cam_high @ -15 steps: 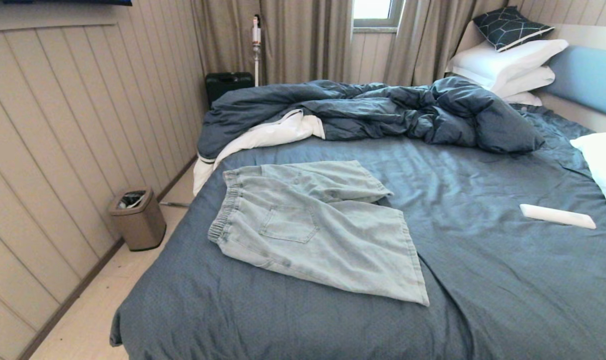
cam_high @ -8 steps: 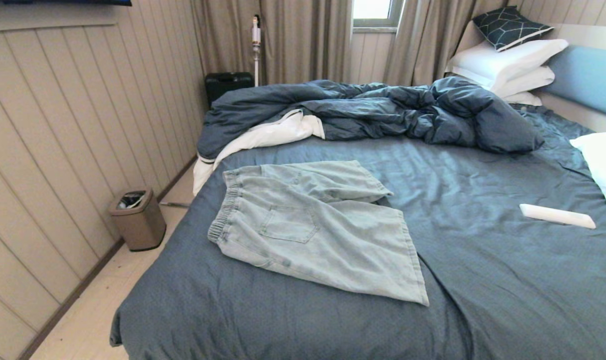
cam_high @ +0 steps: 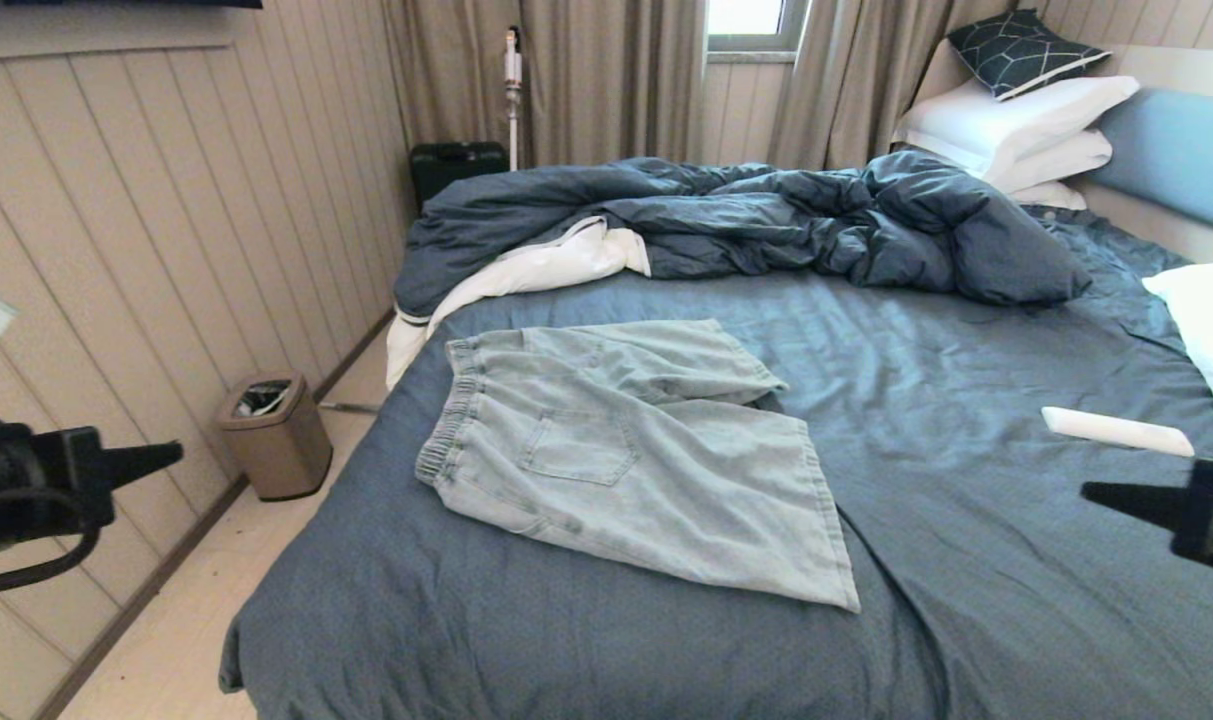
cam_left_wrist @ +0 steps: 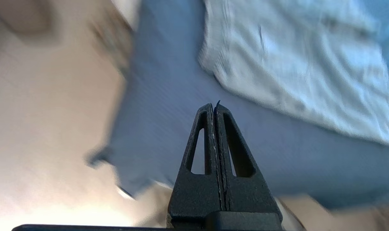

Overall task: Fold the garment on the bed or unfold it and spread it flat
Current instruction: Fold the blue shorts

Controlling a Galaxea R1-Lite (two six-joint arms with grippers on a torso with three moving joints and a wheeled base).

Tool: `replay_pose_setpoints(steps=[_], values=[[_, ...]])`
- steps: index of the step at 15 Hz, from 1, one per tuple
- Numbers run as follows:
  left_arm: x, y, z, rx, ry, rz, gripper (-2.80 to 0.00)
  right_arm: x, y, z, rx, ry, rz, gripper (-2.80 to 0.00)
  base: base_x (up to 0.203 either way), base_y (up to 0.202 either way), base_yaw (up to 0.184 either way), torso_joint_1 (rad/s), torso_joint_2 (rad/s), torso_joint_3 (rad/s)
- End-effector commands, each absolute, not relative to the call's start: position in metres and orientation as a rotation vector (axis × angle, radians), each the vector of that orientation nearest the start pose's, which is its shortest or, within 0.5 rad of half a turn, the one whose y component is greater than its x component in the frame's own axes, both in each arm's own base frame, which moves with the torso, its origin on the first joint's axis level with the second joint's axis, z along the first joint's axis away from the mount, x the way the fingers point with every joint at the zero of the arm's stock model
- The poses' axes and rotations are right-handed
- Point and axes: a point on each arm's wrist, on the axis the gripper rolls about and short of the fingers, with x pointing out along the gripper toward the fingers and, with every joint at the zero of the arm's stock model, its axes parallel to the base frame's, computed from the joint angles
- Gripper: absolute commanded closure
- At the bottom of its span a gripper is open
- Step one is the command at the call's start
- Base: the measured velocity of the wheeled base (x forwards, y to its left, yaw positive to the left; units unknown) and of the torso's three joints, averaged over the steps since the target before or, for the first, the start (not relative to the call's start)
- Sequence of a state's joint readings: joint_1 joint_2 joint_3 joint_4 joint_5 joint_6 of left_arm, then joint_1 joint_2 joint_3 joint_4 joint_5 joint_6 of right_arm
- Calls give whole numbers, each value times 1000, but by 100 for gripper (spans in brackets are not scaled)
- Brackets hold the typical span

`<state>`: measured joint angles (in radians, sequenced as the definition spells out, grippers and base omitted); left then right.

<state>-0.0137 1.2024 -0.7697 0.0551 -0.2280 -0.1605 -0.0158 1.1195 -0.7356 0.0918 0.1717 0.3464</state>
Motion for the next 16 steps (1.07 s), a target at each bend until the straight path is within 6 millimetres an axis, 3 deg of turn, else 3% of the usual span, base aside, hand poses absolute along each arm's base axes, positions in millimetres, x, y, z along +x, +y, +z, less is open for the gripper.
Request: replay_pose_setpoints(steps=[1, 3, 5, 8, 9, 10, 14, 16], values=[[232, -14, 182, -249, 744, -233, 0, 211, -3, 182, 460, 747, -16, 0, 0, 0, 0, 0, 0, 0], [264, -27, 152, -274, 872, -297, 0, 234, -10, 155, 525, 852, -86, 0, 0, 0, 0, 0, 0, 0], [292, -45, 132, -274, 944, -361, 0, 238, -11, 150, 560, 870, -91, 0, 0, 0, 0, 0, 0, 0], [333, -65, 130, -297, 922, -443, 0, 236, -9, 152, 560, 865, -80, 0, 0, 0, 0, 0, 0, 0], [344, -69, 131, -329, 913, -476, 0, 233, -8, 155, 563, 858, -63, -280, 0, 0, 0, 0, 0, 0], [355, -72, 130, -354, 911, -500, -280, 231, -7, 156, 566, 855, -47, -280, 0, 0, 0, 0, 0, 0], [403, -70, 108, -381, 867, -507, -280, 218, 3, 168, 561, 819, 30, -280, 0, 0, 0, 0, 0, 0], [421, -68, 86, -394, 875, -490, -280, 209, 6, 174, 553, 792, 55, -280, 0, 0, 0, 0, 0, 0]])
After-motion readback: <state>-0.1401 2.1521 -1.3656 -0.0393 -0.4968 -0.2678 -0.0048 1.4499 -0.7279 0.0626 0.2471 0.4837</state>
